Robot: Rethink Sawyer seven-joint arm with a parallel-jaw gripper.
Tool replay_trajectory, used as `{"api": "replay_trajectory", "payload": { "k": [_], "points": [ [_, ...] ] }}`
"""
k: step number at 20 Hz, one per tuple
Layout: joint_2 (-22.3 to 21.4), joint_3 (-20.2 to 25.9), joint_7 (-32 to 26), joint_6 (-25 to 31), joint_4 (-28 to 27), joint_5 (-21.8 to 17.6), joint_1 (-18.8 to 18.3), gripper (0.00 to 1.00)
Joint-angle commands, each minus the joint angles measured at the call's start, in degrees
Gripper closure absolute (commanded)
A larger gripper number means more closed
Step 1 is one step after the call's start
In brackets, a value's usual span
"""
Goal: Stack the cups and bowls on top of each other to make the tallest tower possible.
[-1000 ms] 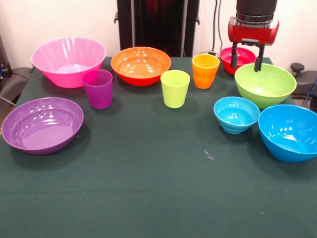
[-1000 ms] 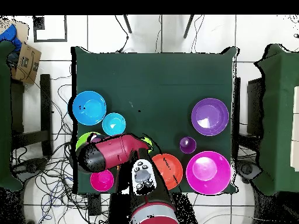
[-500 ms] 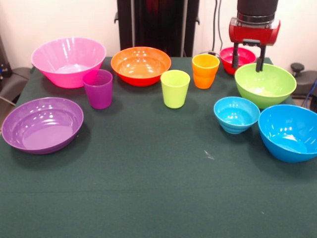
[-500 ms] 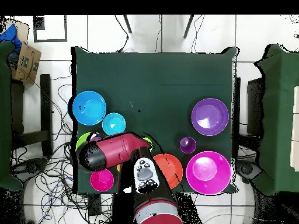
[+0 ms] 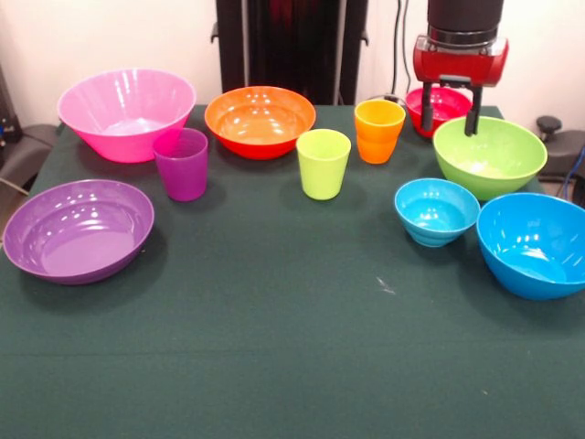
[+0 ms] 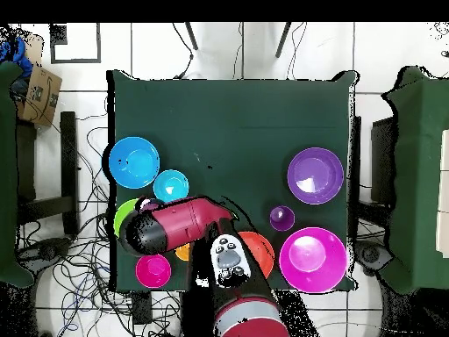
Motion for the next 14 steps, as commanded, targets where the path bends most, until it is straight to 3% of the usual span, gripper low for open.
{"api": "replay_trajectory", "payload": {
  "k": [1,6,14],
  "points": [
    [1.4,5.4,-13.6,8.1,-2.8,-7.8,-1.9,0.00],
    [1.5,8.3,-16.1,8.6,-1.6,-10.7,-4.0,0.00],
    [2.0,11.3,-14.8,8.3,-1.1,-14.4,-5.7,0.00]
  ]
}}
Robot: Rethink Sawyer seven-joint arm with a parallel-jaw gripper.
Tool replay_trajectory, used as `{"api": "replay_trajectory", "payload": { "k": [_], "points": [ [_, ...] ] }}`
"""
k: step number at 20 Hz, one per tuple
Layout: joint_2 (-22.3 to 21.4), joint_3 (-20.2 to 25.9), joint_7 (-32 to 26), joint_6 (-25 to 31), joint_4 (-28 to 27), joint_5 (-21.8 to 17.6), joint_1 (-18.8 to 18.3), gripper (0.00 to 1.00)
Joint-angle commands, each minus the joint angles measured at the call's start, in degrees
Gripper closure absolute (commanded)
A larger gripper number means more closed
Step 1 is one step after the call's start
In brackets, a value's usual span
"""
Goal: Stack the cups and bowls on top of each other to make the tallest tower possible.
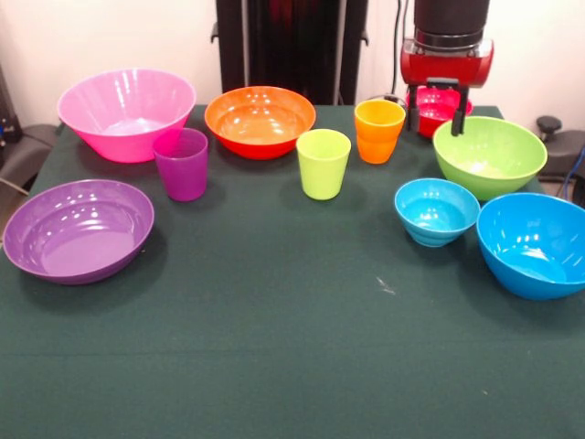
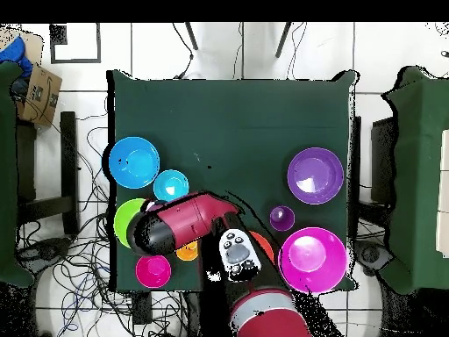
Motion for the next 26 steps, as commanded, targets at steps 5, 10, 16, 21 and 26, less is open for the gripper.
{"api": "replay_trajectory", "payload": {
  "k": [5,10,16,21,26],
  "points": [
    [1.6,8.5,-14.0,6.2,-0.6,-7.6,-2.2,0.00],
    [1.7,9.4,-13.5,6.5,-0.9,-8.7,-1.5,0.00],
    [2.3,10.8,-12.9,8.0,-2.2,-9.0,-0.9,0.00],
    [1.2,12.0,-13.3,12.7,-3.8,-7.0,-1.4,0.00],
    [1.9,13.1,-13.8,16.1,-6.4,-5.9,-3.1,0.00]
  ]
}}
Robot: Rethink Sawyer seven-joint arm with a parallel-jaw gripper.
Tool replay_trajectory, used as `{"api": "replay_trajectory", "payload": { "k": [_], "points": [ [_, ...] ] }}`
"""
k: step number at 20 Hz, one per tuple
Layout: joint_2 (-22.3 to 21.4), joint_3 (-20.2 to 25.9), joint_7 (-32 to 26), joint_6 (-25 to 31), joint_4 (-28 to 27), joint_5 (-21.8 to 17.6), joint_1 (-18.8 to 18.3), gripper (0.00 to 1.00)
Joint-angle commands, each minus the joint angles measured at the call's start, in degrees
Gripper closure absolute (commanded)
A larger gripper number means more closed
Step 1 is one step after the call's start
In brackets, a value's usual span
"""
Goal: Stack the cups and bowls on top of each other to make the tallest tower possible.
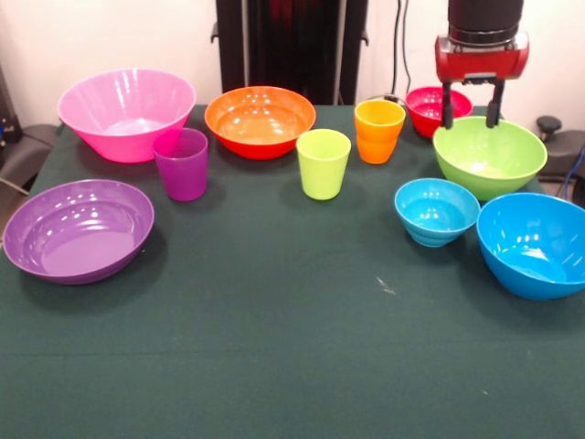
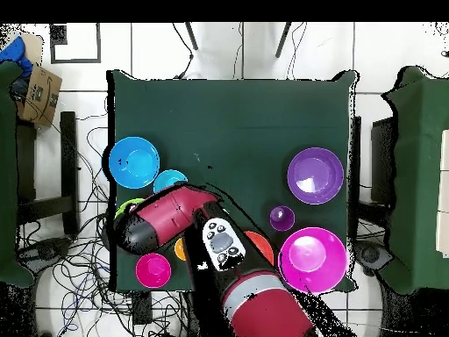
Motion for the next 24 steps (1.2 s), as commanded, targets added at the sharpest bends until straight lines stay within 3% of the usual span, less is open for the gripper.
{"api": "replay_trajectory", "payload": {
  "k": [1,9,24],
  "points": [
    [1.7,4.6,-14.2,11.8,-6.5,-1.2,-1.8,0.00],
    [1.1,7.0,-13.3,11.4,-5.6,-3.0,-1.7,0.00],
    [0.4,8.0,-15.9,11.3,-2.8,-5.9,-5.6,0.00]
  ]
}}
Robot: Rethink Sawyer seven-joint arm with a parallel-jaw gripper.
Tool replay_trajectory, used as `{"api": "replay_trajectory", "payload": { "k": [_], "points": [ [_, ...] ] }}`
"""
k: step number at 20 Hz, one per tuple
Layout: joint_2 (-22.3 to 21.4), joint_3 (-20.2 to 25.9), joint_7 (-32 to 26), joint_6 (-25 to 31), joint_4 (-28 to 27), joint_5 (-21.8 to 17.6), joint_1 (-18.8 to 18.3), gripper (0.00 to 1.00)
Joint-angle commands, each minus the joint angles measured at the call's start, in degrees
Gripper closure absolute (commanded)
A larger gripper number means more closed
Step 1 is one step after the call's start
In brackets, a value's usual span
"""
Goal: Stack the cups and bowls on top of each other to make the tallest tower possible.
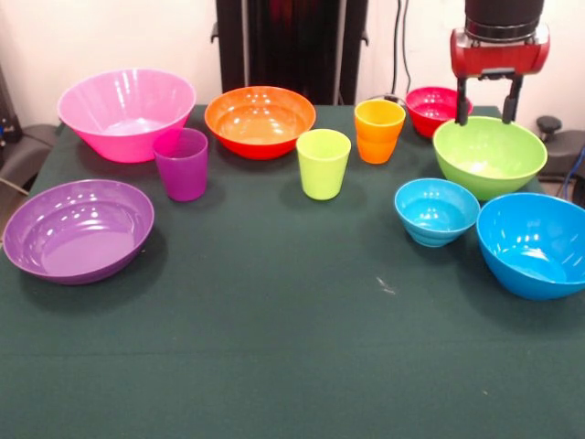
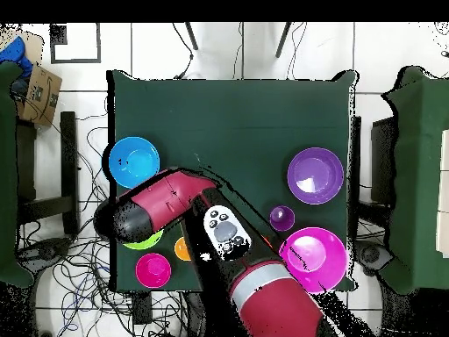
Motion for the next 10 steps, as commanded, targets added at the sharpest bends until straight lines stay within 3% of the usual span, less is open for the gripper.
{"api": "replay_trajectory", "payload": {
  "k": [1,10],
  "points": [
    [0.4,2.6,-16.5,5.0,0.2,-5.8,-3.1,0.00],
    [1.1,4.7,-19.0,6.3,0.0,-6.5,-6.2,0.00]
  ]
}}
